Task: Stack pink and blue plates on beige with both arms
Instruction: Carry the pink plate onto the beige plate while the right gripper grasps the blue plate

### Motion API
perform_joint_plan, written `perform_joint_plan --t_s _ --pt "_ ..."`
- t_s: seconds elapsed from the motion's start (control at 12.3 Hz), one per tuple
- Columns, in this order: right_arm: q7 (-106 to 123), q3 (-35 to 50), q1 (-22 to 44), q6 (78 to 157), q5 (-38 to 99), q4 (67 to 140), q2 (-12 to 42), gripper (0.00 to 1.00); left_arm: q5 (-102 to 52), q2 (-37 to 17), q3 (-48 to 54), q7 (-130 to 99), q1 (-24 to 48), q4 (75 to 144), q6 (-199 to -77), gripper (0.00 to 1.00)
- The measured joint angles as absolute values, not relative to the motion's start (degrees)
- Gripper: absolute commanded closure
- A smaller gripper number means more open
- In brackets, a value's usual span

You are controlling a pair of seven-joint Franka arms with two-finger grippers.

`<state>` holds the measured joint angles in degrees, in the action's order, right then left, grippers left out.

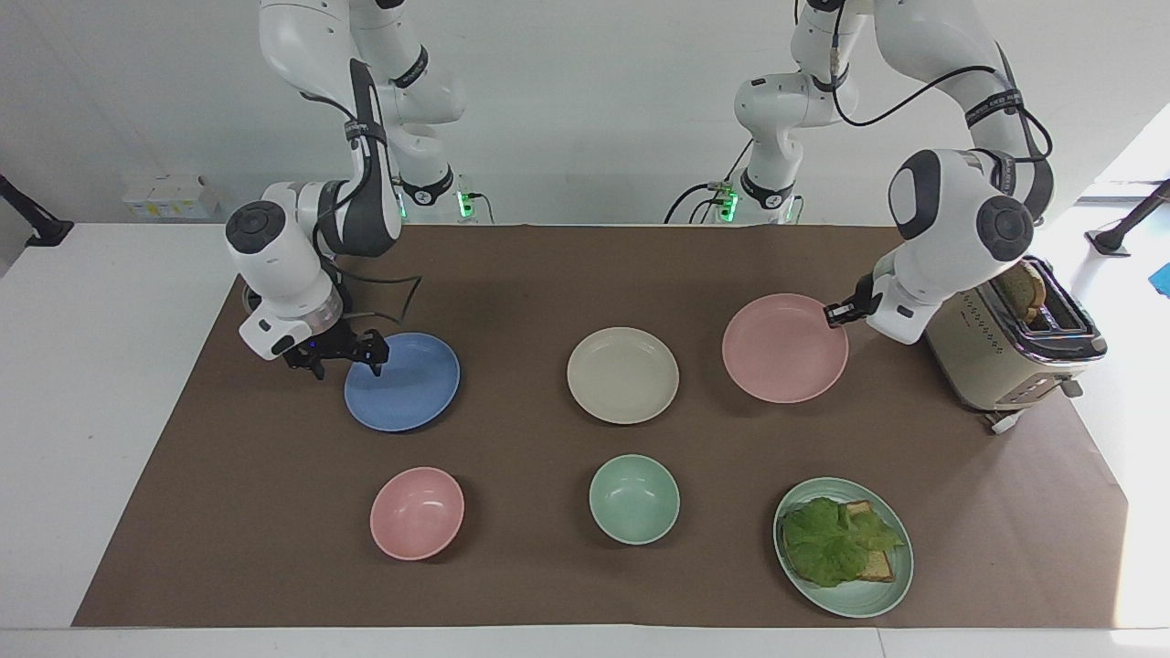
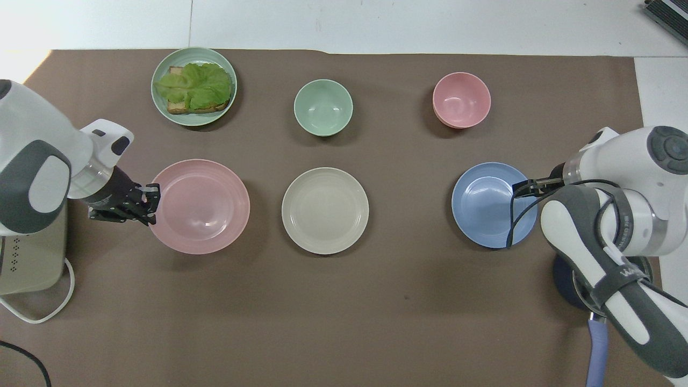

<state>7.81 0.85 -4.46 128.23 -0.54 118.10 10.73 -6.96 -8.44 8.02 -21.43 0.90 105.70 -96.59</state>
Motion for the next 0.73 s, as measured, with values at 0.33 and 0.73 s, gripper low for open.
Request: perform_joint_plan --t_s 0.33,0.73 --pt "12.1 0.83 -6.48 132.05 0.97 120.79 12.2 0.85 -11.44 -8.42 8.28 -29.67 12.04 106.52 -101.7 1.0" --pt "12.84 0.96 -6.53 132.16 3.32 120.95 12.63 0.97 -15.09 -10.16 8.29 -30.31 19.57 113.39 -117.84 0.97"
